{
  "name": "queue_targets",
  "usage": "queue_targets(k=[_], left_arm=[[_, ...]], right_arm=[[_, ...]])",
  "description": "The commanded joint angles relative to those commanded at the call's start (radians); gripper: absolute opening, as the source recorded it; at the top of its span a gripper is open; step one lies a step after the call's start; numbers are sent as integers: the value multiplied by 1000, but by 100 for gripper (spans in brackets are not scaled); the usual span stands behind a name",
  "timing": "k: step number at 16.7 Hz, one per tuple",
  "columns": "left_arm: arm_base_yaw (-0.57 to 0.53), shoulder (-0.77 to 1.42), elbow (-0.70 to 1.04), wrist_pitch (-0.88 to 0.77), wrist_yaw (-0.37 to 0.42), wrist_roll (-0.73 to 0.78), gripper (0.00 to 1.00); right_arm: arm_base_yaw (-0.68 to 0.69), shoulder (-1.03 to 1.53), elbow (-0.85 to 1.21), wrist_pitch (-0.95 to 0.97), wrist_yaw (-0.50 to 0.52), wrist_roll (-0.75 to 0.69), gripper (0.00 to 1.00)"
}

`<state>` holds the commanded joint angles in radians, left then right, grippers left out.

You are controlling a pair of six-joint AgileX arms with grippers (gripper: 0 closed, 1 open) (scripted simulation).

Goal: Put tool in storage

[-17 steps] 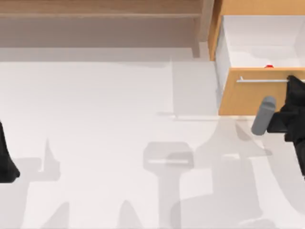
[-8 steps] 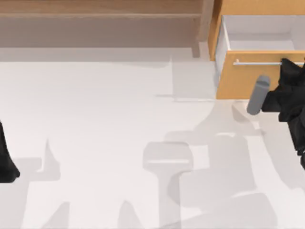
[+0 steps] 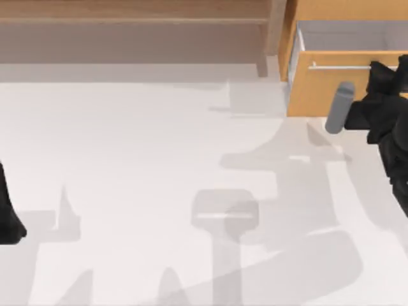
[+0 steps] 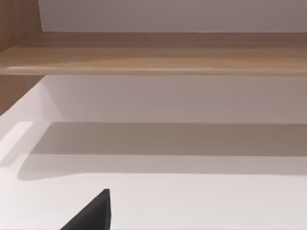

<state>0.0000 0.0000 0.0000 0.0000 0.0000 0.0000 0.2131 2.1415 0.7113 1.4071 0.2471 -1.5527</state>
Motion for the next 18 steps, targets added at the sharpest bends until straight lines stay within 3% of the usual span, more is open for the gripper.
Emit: queue_targets(k=[10, 18], left_arm=[[0, 0, 0, 0, 0, 0, 100], [0, 0, 0, 0, 0, 0, 100]], right_arm=[[-21, 47, 118, -73, -17, 1, 0], [-49, 156, 387, -216, -47, 0, 0]])
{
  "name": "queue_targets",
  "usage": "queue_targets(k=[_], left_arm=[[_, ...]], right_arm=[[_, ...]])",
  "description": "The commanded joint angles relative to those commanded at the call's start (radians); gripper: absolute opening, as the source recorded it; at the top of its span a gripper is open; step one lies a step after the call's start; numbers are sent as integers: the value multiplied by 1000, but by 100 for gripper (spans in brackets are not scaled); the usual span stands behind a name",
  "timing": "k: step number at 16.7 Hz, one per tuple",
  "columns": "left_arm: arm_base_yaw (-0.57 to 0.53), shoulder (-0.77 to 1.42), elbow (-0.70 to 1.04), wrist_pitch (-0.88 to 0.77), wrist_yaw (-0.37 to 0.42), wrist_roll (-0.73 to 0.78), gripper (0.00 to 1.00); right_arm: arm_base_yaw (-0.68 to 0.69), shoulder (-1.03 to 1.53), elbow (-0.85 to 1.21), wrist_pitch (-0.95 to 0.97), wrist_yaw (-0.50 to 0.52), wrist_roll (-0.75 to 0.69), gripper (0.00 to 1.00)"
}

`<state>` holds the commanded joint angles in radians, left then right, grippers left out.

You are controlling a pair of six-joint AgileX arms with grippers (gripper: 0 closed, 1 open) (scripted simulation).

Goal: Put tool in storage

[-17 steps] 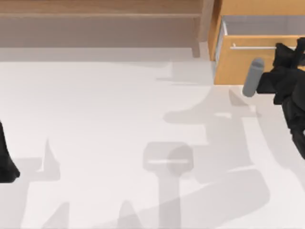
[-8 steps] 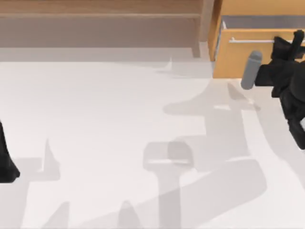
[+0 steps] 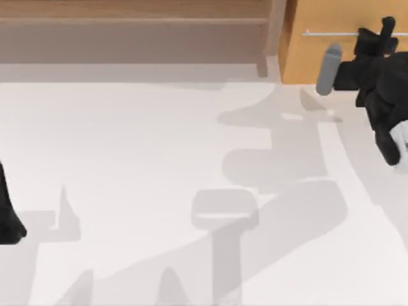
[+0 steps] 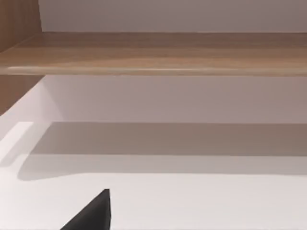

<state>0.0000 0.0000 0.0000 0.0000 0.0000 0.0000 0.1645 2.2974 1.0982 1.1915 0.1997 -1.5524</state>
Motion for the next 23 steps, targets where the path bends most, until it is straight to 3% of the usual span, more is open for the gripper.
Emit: queue_targets(k=[4, 17, 23], left_arm=[[0, 0, 0, 0, 0, 0, 100], [0, 0, 0, 0, 0, 0, 100], [0, 0, 0, 0, 0, 0, 100]], right_arm=[[-1, 4, 6, -5, -2, 1, 0], [-1, 4, 6, -5, -2, 1, 98], [-1, 4, 6, -5, -2, 1, 100]])
